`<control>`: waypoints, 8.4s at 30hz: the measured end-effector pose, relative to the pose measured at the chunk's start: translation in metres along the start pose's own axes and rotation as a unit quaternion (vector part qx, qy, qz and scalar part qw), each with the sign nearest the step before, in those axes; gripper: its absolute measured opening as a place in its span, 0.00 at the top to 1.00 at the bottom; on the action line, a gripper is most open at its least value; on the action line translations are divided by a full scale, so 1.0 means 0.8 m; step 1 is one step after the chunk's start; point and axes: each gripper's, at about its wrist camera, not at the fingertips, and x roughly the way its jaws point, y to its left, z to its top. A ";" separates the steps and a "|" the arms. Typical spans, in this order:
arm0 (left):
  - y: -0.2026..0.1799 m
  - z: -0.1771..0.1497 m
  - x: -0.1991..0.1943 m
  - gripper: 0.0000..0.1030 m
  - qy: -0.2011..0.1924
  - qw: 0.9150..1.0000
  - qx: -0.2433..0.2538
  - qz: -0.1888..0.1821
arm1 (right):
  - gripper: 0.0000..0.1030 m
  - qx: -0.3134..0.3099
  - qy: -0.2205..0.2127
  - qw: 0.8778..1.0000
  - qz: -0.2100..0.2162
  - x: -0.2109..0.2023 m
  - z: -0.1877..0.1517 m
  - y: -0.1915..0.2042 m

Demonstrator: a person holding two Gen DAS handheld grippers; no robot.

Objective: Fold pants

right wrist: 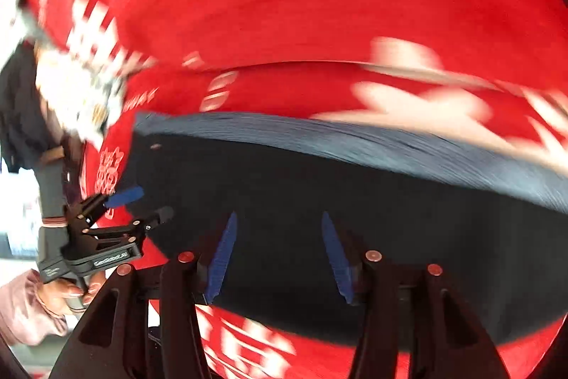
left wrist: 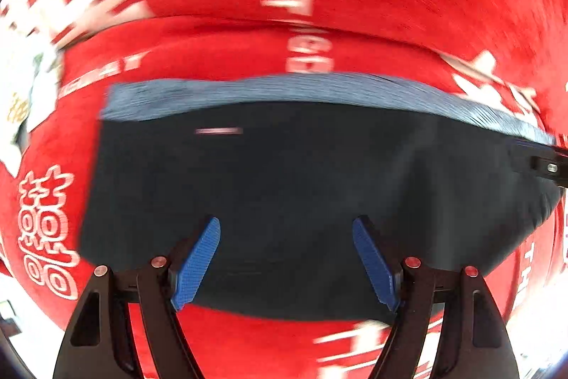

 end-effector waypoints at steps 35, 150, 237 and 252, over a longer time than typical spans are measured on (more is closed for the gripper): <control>0.305 -0.064 0.019 0.43 -0.045 0.991 -0.068 -0.104 | 0.94 -0.288 0.173 0.942 -0.012 0.309 0.181 0.351; -0.198 -0.006 0.057 0.09 0.030 0.994 0.068 0.081 | 0.84 0.400 -0.167 0.892 -0.132 -0.200 -0.255 -0.444; -0.454 -0.041 0.031 0.01 0.066 0.980 0.185 0.034 | 0.31 0.420 -0.149 0.893 0.060 -0.169 -0.306 -0.367; -0.472 0.002 0.052 0.01 0.057 0.991 0.123 0.010 | 0.31 0.456 -0.231 0.850 0.127 -0.173 -0.302 -0.429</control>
